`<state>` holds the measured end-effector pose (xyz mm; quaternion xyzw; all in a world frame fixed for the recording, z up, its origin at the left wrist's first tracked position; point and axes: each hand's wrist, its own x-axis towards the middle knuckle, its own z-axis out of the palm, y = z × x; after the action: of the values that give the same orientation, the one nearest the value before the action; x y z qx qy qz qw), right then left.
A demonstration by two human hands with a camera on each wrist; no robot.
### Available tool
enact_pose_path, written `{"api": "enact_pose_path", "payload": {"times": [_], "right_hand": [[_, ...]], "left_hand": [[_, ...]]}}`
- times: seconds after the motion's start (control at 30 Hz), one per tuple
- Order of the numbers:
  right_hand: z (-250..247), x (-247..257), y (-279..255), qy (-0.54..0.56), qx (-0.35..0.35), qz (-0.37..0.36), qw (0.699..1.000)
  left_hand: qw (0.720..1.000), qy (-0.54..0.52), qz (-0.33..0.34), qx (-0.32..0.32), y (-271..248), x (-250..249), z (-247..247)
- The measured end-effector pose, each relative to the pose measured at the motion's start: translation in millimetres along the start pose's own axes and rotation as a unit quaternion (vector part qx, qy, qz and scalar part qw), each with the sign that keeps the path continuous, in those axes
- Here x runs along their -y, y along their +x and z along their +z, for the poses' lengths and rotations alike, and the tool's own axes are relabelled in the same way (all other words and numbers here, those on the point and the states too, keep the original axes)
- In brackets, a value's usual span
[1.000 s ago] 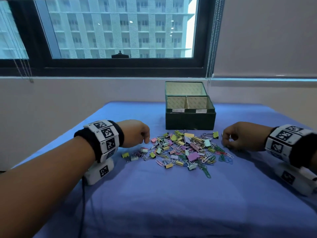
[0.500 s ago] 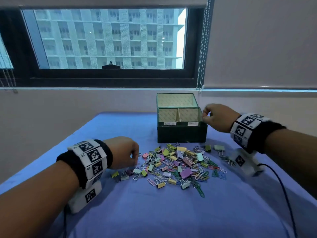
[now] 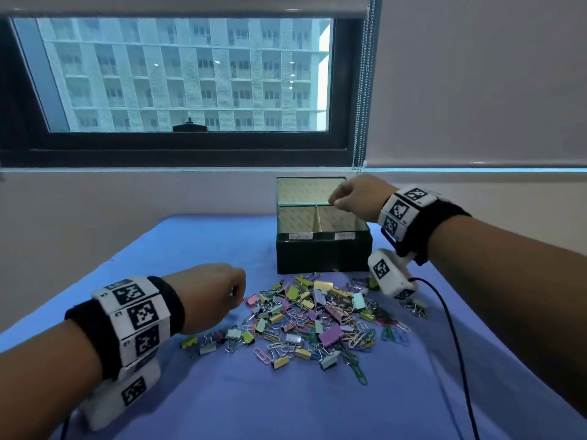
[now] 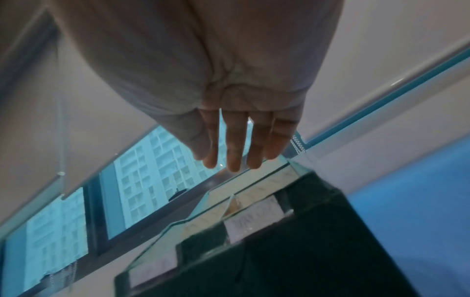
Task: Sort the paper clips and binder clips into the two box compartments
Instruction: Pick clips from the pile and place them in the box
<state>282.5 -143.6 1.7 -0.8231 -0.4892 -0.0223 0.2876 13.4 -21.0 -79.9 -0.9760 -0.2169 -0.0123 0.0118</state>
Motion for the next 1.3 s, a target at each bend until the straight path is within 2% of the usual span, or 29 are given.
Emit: {"api": "enact_pose_path", "payload": {"times": [0.07,0.13,0.2,0.27,0.47,0.6,0.7,0.87,0.9,1.0,1.03,1.07,1.17,1.2,1.3], "right_hand": [[-7,-5,-31,0.011,0.0,-0.02,1.0],[-8,-21,-68,-0.08,0.093,-0.022,0.992],[-10,-42,-102,-0.205,0.219,0.005,0.954],[-17,-56,-119,-0.246,0.264,0.038,0.932],[-18,-78,-118,-0.185,0.234,0.087,0.95],[-11,-86,-120,-0.177,0.197,0.071,0.962],[-15,-86,-121,-0.162,0.168,0.054,0.971],[-15,-89,-118,-0.133,0.115,0.04,0.984],[-15,-89,-117,-0.132,0.108,0.041,0.984],[-18,-93,-114,-0.153,0.085,0.062,0.983],[-18,-95,-113,-0.167,0.08,0.075,0.98],[-17,-98,-112,-0.183,0.077,0.087,0.976],[-13,-104,-111,-0.229,0.084,0.126,0.962],[-12,-104,-112,-0.234,0.082,0.133,0.96],[-13,-102,-113,-0.23,0.095,0.132,0.96]], "left_hand": [[1.0,0.003,0.004,-0.011,0,1,1],[0.999,0.033,0.007,-0.008,-1,1,-2],[0.997,0.07,0.013,0.014,-1,-4,-13],[0.996,0.084,0.017,0.023,7,-15,-30],[0.994,-0.025,0.026,-0.106,89,-71,-68],[0.99,-0.07,-0.004,-0.123,142,-115,-74],[0.992,-0.053,-0.005,-0.117,169,-132,-71],[0.998,0.006,0.02,-0.058,178,-143,-62],[0.997,0.008,0.028,-0.074,174,-144,-62],[0.976,-0.024,0.098,-0.192,158,-153,-63],[0.971,-0.031,0.126,-0.199,151,-160,-63],[0.974,-0.025,0.149,-0.169,143,-168,-61],[0.98,0.014,0.199,0.006,127,-195,-47],[0.976,0.026,0.21,0.045,125,-202,-41],[0.967,0.103,0.216,0.082,123,-219,-28]]}}
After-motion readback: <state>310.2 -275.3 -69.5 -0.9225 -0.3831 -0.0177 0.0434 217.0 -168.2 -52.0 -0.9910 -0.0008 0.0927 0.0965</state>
